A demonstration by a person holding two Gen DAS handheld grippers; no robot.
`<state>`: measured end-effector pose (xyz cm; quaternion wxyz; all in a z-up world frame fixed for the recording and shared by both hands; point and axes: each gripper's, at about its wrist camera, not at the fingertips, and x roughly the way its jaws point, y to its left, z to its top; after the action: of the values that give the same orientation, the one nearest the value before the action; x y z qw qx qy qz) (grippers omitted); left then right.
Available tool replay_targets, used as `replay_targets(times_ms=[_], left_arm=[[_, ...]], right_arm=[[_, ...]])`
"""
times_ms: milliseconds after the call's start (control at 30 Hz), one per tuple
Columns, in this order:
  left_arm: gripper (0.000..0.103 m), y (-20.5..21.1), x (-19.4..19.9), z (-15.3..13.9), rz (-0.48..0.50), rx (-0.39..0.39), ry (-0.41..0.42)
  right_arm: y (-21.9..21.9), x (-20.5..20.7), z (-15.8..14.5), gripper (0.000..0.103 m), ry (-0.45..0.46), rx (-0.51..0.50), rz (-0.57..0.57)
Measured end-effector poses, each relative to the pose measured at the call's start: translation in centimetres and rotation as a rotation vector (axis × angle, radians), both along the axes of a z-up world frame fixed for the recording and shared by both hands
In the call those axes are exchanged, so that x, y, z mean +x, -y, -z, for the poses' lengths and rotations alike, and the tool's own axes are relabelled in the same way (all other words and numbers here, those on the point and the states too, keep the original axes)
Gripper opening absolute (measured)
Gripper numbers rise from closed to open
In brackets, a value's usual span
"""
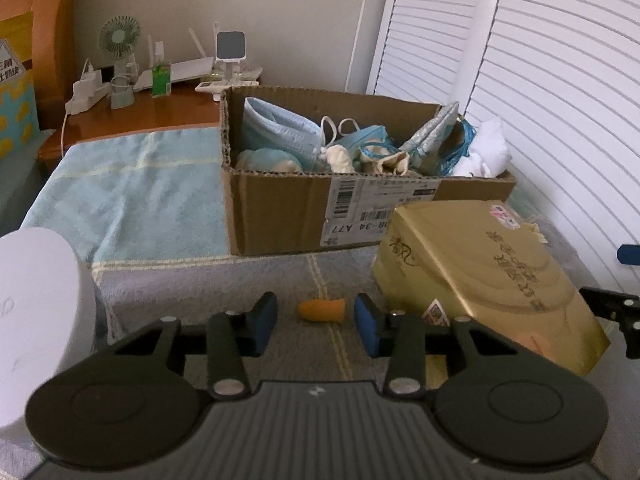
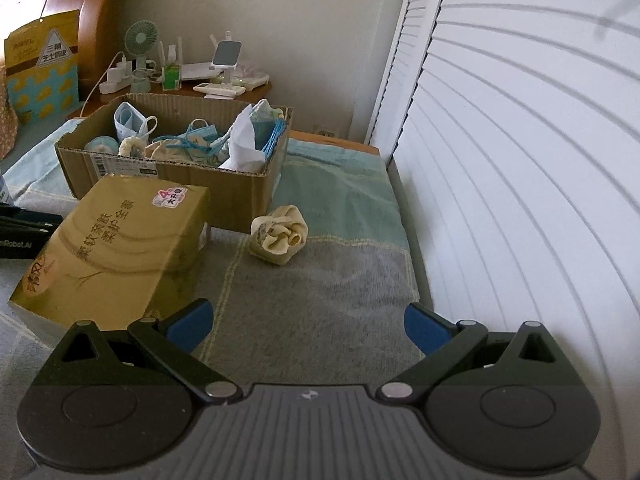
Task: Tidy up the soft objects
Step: 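Move the right tool down to the beige knotted cloth on the towel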
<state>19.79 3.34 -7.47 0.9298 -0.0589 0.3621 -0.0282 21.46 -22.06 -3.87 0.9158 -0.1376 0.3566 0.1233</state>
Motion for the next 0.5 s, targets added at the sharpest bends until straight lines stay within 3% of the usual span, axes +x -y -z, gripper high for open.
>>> replay_targets(times_ms=[167,500], left_arm=[[0.037,0.2,0.3,0.0,0.001,0.019,0.008],[0.034,0.5,0.5,0.1,0.002,0.042,0.014]], right_arm=[[0.0,0.6,0.1,0.099,0.024,-0.012,-0.012],[-0.1,3.1,0.0,0.076,0.008,0.063,-0.069]])
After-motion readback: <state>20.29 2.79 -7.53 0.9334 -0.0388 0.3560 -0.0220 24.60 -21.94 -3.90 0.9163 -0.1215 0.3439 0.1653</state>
